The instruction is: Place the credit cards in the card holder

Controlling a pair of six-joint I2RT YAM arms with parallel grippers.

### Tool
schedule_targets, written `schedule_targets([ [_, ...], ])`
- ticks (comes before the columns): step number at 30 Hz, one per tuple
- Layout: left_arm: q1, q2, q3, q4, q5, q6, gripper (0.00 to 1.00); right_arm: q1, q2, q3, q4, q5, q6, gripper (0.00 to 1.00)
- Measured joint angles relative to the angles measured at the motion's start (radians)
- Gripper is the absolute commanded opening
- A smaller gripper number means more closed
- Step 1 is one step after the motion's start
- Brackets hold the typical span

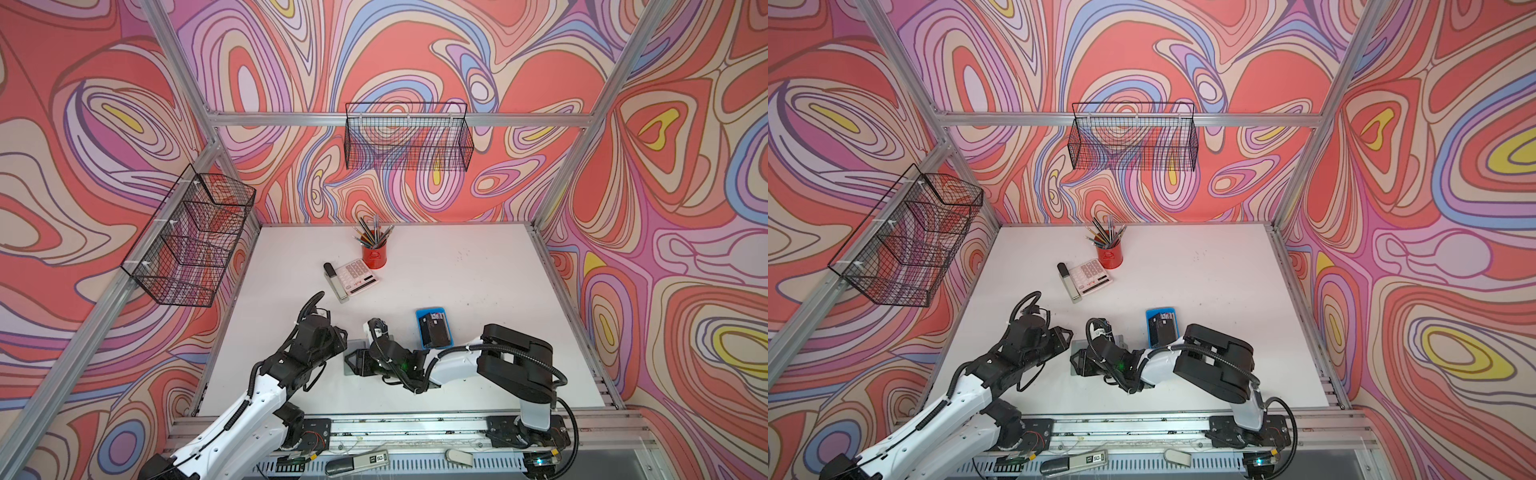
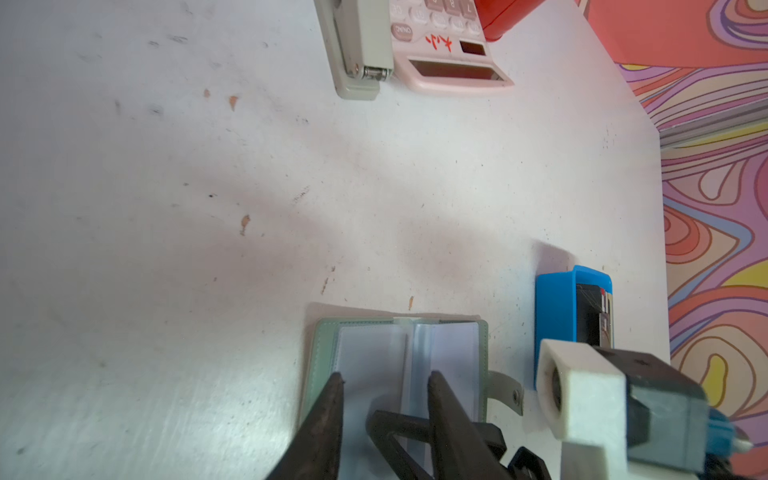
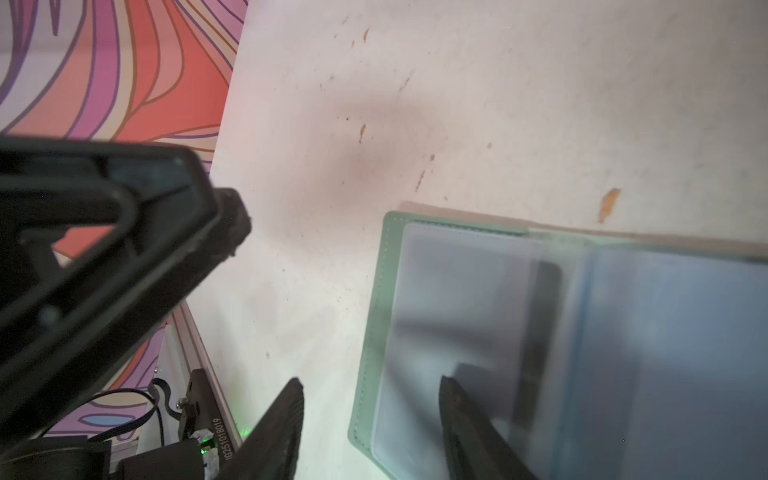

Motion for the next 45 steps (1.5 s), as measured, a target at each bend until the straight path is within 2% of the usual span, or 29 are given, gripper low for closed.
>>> schedule_targets([
  [4,0.002,-0.096,0.000,-0.094,-0.042,0.004,0.40,0.000,0.005,0.007,0.002,-0.003,-0.008,0.55],
  [8,0.006,-0.208,0.009,-0.210,-0.094,0.039,0.48,0.002,-0.082,0.005,-0.138,0.031,-0.051,0.61],
  [11,0.006,-0.293,0.042,-0.308,-0.187,0.084,0.54,-0.006,-0.258,-0.003,-0.280,0.078,-0.095,0.65],
  [15,0.006,-0.354,0.054,-0.364,-0.291,0.124,0.54,-0.047,-0.531,-0.002,-0.465,0.201,-0.141,0.74],
  [17,0.006,-0.352,0.054,-0.380,-0.316,0.139,0.54,-0.085,-0.637,-0.002,-0.559,0.258,-0.156,0.78],
  [21,0.006,-0.331,0.054,-0.389,-0.339,0.158,0.53,-0.225,-0.797,-0.018,-0.746,0.329,-0.189,0.83],
  [25,0.006,-0.303,0.054,-0.389,-0.339,0.169,0.54,-0.340,-0.818,-0.050,-0.868,0.330,-0.227,0.84],
  [27,0.006,-0.299,0.054,-0.389,-0.339,0.172,0.55,-0.360,-0.788,-0.064,-0.909,0.313,-0.240,0.82],
  [28,0.006,-0.299,0.054,-0.389,-0.338,0.174,0.55,-0.362,-0.769,-0.069,-0.922,0.305,-0.245,0.85],
  [33,0.006,-0.285,0.054,-0.384,-0.300,0.195,0.54,-0.358,-0.669,-0.072,-0.985,0.285,-0.253,0.86],
  [35,0.006,-0.276,0.049,-0.355,-0.249,0.203,0.52,-0.354,-0.646,-0.072,-1.013,0.292,-0.251,0.86],
  [39,-0.002,-0.190,0.042,-0.163,0.006,0.186,0.46,-0.348,-0.665,-0.074,-1.013,0.290,-0.254,0.74],
  [41,-0.039,-0.106,0.042,-0.045,0.085,0.155,0.47,-0.348,-0.684,-0.079,-1.001,0.294,-0.251,0.73],
  [43,-0.140,0.016,0.055,0.075,0.114,0.126,0.45,-0.351,-0.705,-0.090,-0.984,0.307,-0.246,0.72],
  [45,-0.248,0.166,0.106,0.161,0.132,0.107,0.40,-0.364,-0.732,-0.114,-0.967,0.307,-0.245,0.71],
])
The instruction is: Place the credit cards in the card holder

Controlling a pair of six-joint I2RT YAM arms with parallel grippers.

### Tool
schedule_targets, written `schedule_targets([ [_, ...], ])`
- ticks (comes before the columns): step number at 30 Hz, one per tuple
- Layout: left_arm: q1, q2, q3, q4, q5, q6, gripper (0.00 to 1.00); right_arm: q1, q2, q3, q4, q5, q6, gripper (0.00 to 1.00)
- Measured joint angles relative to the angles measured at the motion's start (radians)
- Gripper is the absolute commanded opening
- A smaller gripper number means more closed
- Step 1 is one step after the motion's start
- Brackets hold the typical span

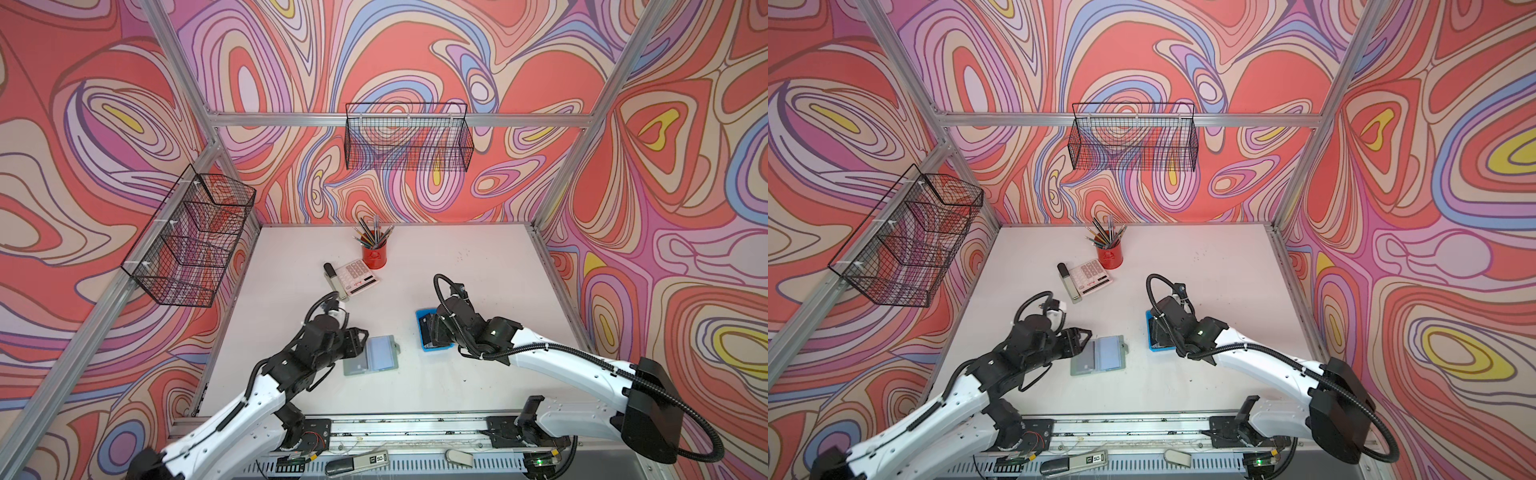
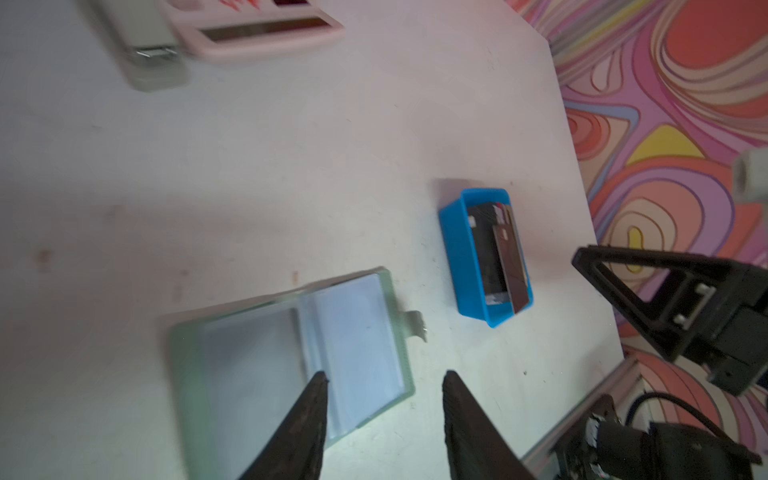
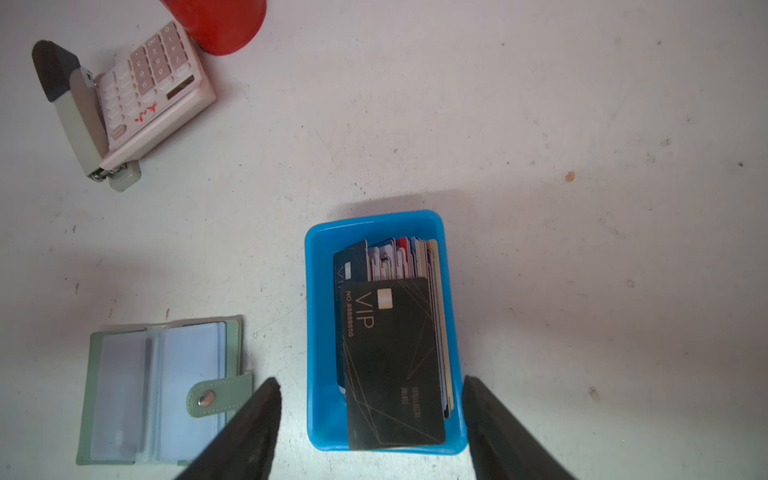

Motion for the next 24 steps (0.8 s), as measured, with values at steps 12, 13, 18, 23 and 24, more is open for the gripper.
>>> schedule_targets([
  [12,-0.181,0.643,0.216,0.470,0.063,-0.181,0.34,-0.431,-0.149,-0.210,0.149,-0.232,-0.038,0.66],
  [13,-0.187,0.665,0.225,0.485,0.064,-0.188,0.34,-0.459,-0.153,-0.228,0.164,-0.252,-0.042,0.66],
  [18,-0.191,0.702,0.238,0.523,0.066,-0.205,0.34,-0.559,-0.170,-0.305,0.227,-0.318,-0.055,0.66],
  [23,-0.191,0.757,0.280,0.528,0.070,-0.209,0.33,-0.617,-0.166,-0.348,0.294,-0.365,-0.059,0.65],
  [24,-0.191,0.765,0.285,0.528,0.070,-0.209,0.34,-0.622,-0.161,-0.357,0.309,-0.375,-0.058,0.65],
])
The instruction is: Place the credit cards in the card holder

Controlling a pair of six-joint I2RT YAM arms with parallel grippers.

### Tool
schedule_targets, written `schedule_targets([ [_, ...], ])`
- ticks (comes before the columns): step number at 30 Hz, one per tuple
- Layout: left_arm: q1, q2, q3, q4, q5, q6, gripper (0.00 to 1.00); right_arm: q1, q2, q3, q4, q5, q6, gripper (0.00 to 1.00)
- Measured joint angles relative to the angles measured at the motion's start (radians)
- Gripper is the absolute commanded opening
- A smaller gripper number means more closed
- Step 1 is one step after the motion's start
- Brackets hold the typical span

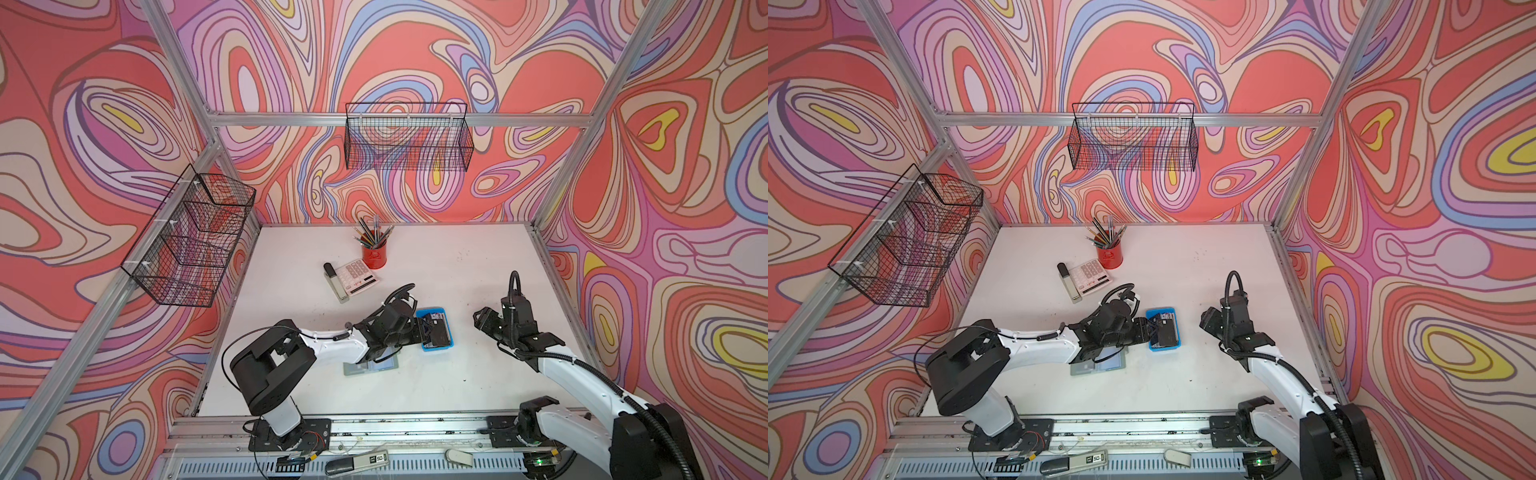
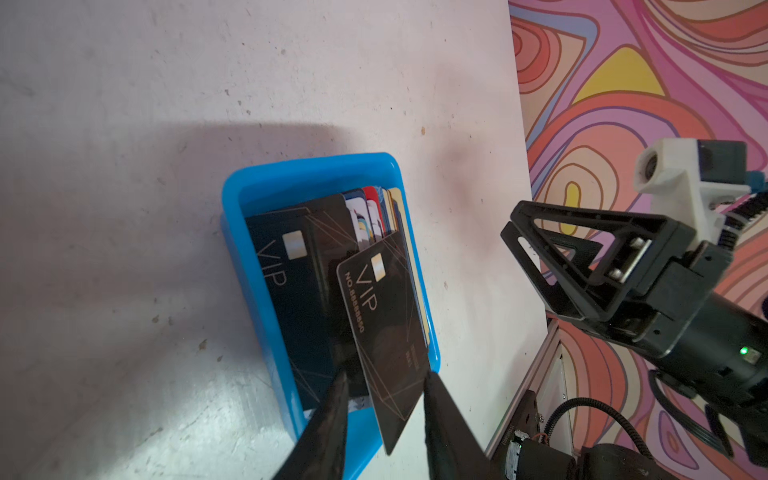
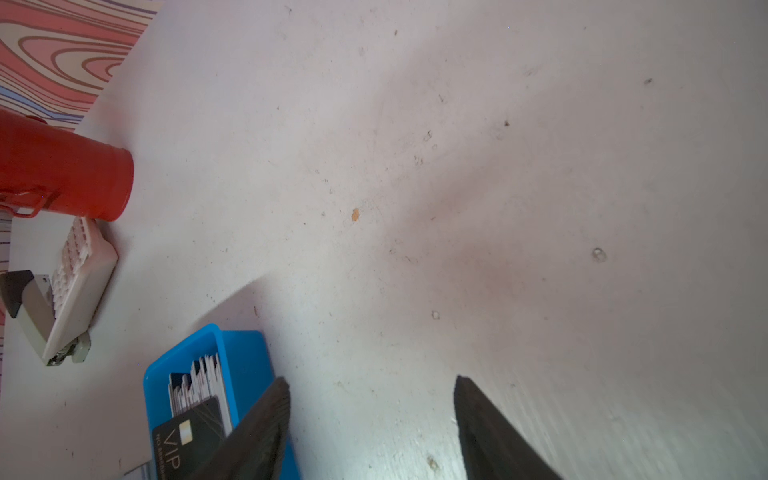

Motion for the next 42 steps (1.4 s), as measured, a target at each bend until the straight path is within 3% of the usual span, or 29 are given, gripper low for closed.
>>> schedule_targets([
  [9,0.000,0.066,0.034,0.001,0.003,-0.002,0.30,-0.003,0.026,-0.032,0.060,-0.045,0.000,0.65],
  [14,0.000,0.101,0.044,0.002,0.013,-0.017,0.20,-0.003,0.026,-0.033,0.076,-0.064,0.001,0.65],
  [22,0.000,0.137,0.052,0.048,0.032,-0.046,0.13,-0.003,0.026,-0.035,0.086,-0.091,0.001,0.65],
  [29,0.004,0.153,0.052,0.102,0.048,-0.075,0.20,-0.003,0.019,-0.041,0.093,-0.152,0.003,0.68],
  [34,0.008,0.153,0.052,0.109,0.047,-0.082,0.20,-0.004,-0.076,-0.042,0.077,-0.197,-0.016,0.68],
  [42,0.008,0.163,0.052,0.115,0.050,-0.089,0.19,-0.003,-0.139,-0.037,0.077,-0.363,-0.067,0.63],
])
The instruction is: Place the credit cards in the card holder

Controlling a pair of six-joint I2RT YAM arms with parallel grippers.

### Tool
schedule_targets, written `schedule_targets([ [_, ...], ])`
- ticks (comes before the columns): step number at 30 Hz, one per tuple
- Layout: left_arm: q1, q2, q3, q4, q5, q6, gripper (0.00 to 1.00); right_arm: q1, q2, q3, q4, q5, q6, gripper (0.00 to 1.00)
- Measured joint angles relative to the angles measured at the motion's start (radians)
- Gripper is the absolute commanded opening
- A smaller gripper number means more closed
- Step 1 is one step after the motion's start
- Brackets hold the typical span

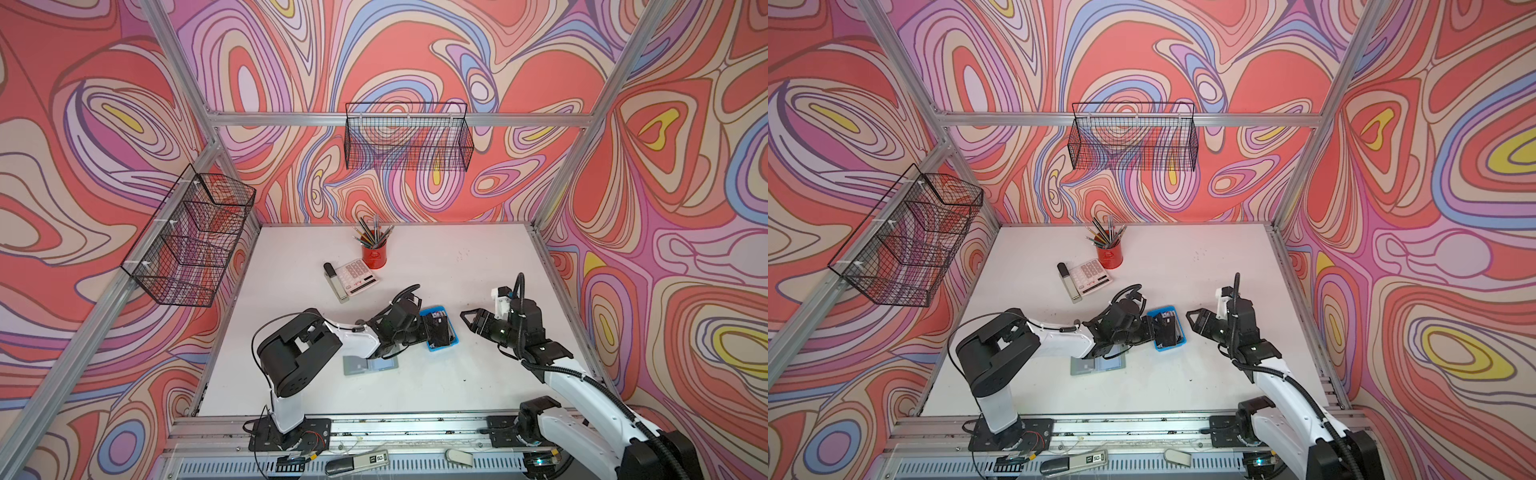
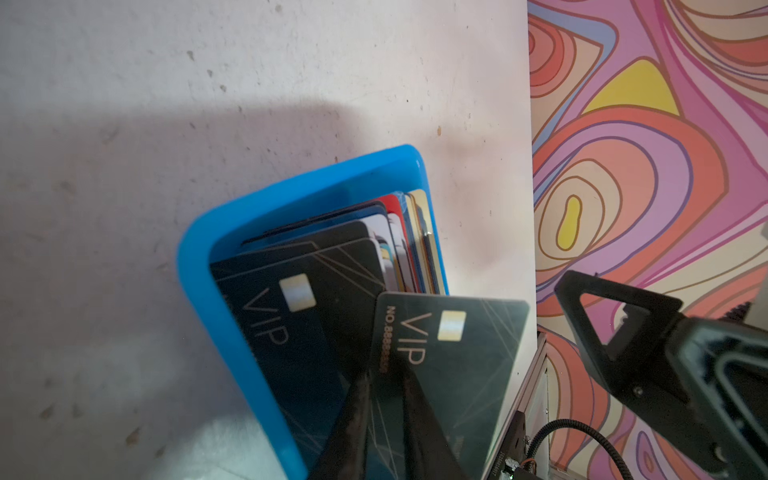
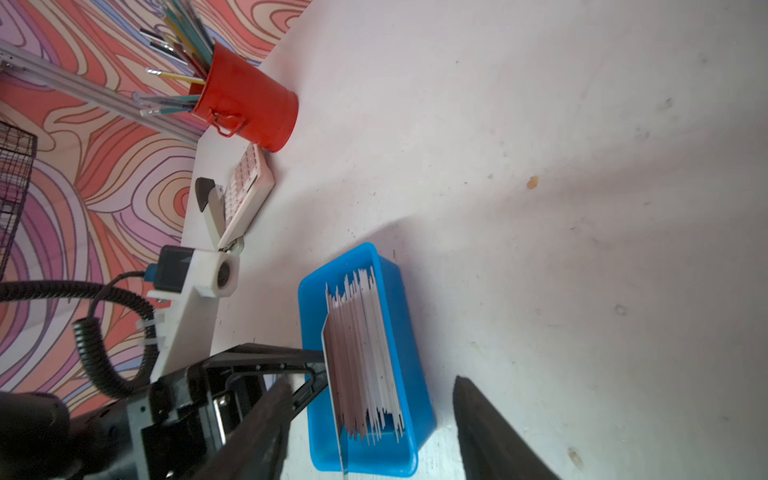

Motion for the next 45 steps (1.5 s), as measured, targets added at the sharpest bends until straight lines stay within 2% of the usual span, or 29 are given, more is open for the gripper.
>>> schedule_targets([
  [10,0.005,0.014,0.002,0.028,0.011,-0.009,0.18,0.003,0.038,-0.036,0.040,-0.124,-0.025,0.52],
  [16,0.005,0.016,0.002,0.031,0.014,-0.016,0.18,0.036,0.121,-0.038,0.092,-0.142,-0.026,0.41],
  [26,0.005,0.023,0.010,0.032,0.014,-0.016,0.18,0.089,0.171,-0.038,0.137,-0.133,-0.025,0.36],
  [27,0.005,0.023,0.010,0.032,0.014,-0.016,0.18,0.096,0.182,-0.038,0.145,-0.131,-0.023,0.34],
  [30,0.005,0.026,0.012,0.032,0.014,-0.016,0.17,0.112,0.214,-0.038,0.163,-0.121,-0.021,0.19],
  [36,0.005,0.027,0.014,0.032,0.017,-0.016,0.17,0.122,0.227,-0.032,0.172,-0.108,-0.009,0.00],
  [37,0.005,0.027,0.014,0.032,0.017,-0.016,0.18,0.123,0.228,-0.030,0.173,-0.106,-0.010,0.00],
  [42,0.005,0.024,0.014,0.031,0.016,-0.013,0.25,0.125,0.233,-0.019,0.163,-0.097,-0.007,0.00],
  [45,0.003,-0.026,0.011,-0.036,-0.009,0.016,0.32,0.126,0.213,0.010,0.122,-0.080,-0.010,0.00],
])
